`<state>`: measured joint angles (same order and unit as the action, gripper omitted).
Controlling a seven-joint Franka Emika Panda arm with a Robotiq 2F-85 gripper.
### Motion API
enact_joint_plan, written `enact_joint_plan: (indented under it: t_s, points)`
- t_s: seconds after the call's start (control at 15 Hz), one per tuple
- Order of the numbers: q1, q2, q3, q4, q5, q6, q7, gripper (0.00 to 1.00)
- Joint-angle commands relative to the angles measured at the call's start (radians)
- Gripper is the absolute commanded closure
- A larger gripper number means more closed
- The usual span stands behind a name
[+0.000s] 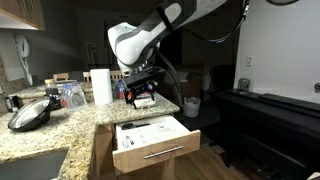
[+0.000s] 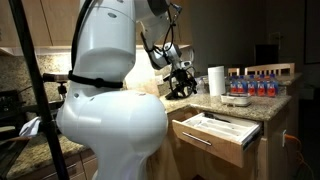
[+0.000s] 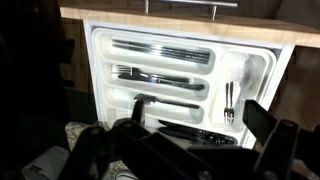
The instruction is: Open the top drawer
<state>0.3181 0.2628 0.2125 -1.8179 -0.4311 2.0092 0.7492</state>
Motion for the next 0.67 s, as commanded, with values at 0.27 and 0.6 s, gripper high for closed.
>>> enact_joint_plan:
  t_s: [0.27,0.6]
  points:
    - [-0.013,-0.160,-0.014,-0.152,0.079,-0.045,-0.039,0.00]
    - [-0.065,-0.314,-0.034,-0.317,0.096,0.033,-0.100,0.00]
